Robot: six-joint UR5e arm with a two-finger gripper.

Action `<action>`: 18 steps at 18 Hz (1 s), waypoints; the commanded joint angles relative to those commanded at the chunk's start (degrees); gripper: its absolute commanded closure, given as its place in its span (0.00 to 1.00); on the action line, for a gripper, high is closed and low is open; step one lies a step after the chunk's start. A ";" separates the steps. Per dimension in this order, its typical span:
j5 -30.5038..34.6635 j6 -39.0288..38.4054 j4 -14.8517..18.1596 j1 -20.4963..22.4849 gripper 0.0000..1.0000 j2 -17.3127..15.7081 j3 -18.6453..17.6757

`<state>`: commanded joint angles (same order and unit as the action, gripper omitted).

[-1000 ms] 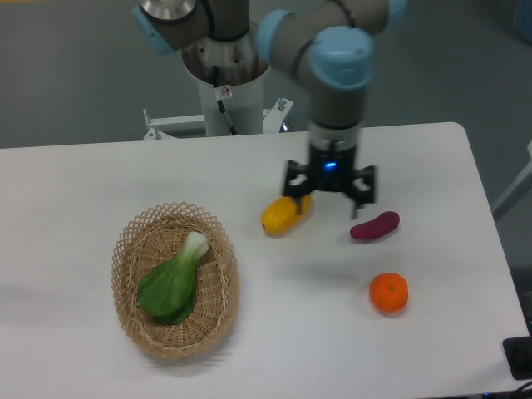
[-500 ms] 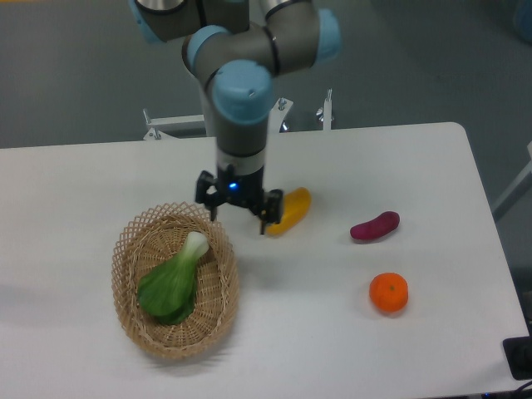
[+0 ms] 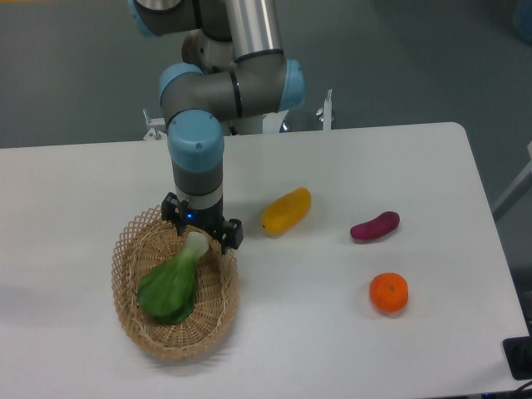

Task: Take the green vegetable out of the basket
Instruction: 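Lower the gripper onto the bok choy stem and close it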

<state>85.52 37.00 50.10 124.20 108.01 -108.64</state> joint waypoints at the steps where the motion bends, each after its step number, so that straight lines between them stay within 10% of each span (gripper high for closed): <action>1: 0.00 0.17 0.09 -0.27 0.00 0.10 0.09; 18: 0.26 -0.18 -0.53 -2.82 0.12 3.44 0.18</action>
<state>85.78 36.83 49.57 121.38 111.44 -108.46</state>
